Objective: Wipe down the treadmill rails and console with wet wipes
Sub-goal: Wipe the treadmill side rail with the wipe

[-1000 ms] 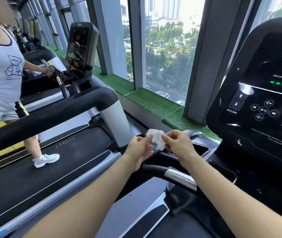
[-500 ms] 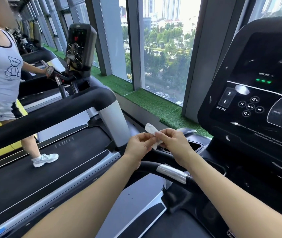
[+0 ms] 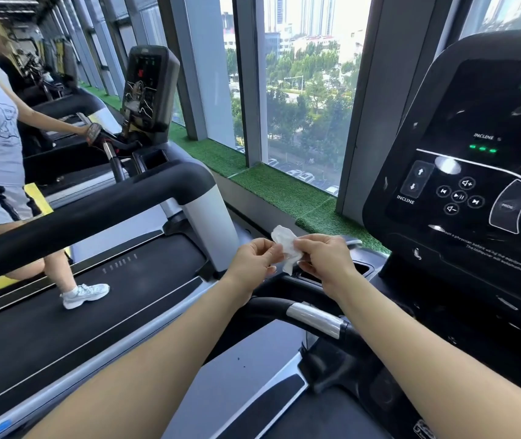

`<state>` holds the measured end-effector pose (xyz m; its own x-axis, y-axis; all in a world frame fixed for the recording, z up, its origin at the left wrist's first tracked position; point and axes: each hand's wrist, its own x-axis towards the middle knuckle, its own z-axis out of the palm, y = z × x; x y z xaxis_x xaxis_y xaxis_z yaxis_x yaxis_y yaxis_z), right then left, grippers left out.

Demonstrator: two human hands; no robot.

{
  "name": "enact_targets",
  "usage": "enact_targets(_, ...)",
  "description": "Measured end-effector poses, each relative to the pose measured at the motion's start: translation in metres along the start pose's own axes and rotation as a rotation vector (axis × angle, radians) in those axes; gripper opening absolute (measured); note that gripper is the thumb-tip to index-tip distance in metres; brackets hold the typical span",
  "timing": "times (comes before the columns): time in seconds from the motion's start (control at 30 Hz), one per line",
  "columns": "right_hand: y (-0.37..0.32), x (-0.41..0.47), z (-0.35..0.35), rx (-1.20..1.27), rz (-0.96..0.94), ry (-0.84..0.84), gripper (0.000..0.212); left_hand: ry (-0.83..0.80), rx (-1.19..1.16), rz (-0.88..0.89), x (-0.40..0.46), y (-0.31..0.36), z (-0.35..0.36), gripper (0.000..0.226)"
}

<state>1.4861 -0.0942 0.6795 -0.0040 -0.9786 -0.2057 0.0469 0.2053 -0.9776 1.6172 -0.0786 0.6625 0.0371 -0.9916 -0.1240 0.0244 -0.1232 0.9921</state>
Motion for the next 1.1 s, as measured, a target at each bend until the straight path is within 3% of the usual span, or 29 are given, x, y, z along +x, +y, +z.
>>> enact_targets(0.2,-0.003,0.005,0.005,0.24,0.144,0.067,0.021,-0.029,-0.035,-0.023,0.004,0.002,0.003,0.017)
enact_targets(0.37,0.007,0.009,0.0,0.045,0.032,0.048,0.022,-0.061,-0.126,-0.072,0.004,0.001,0.009,0.022)
enact_targets(0.53,0.003,0.006,-0.005,0.009,0.012,0.04,0.022,-0.051,0.075,0.0,0.008,-0.003,0.016,0.013)
enact_targets(0.67,0.008,0.011,-0.008,-0.036,0.027,0.112,0.028,0.082,0.492,0.142,0.013,-0.001,0.015,0.023)
enact_targets(0.73,0.011,0.013,-0.005,-0.058,0.059,0.112,0.027,0.111,0.579,0.142,0.014,0.001,0.015,0.024)
enact_targets(0.9,0.015,0.019,-0.008,-0.032,0.111,0.086,0.037,0.039,-0.01,-0.154,0.012,0.004,0.02,0.024)
enact_targets(1.0,0.01,0.012,-0.015,-0.077,0.027,-0.027,0.039,0.048,-0.116,-0.233,0.012,0.003,0.02,0.016)
enact_targets(1.1,0.008,0.009,-0.019,-0.116,-0.015,-0.22,0.022,0.069,-0.15,-0.192,0.025,0.002,0.021,0.015)
